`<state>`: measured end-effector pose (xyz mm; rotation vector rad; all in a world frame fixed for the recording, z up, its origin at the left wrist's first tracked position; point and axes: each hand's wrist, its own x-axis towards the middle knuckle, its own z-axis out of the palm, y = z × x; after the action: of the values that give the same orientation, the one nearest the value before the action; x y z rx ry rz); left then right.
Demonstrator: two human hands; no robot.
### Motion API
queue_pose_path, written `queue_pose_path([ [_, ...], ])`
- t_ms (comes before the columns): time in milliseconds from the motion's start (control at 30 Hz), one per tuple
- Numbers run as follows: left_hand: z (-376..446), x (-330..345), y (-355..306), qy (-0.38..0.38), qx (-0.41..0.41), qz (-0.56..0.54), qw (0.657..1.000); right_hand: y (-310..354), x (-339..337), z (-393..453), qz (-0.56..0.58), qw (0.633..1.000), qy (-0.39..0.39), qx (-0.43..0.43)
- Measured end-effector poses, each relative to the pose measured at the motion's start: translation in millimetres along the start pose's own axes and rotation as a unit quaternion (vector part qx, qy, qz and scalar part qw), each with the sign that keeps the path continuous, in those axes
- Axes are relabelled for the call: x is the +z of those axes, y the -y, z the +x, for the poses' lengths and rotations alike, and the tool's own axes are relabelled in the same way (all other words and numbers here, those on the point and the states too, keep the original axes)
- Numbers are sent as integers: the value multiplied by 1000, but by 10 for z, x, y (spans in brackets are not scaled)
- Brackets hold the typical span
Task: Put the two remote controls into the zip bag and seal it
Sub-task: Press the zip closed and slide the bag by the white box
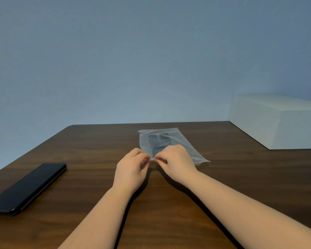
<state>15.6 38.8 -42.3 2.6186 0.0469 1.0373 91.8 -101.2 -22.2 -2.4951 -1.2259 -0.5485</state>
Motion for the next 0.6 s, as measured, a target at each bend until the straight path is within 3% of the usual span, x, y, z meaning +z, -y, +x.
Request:
queue_pose_path([
  [200,58,-66,43,43,-73,-70,994,-90,41,-54,85,995,10,43],
  [600,75,-108,26,67,-40,-96,992,-67,10,-59,110,993,15,38],
])
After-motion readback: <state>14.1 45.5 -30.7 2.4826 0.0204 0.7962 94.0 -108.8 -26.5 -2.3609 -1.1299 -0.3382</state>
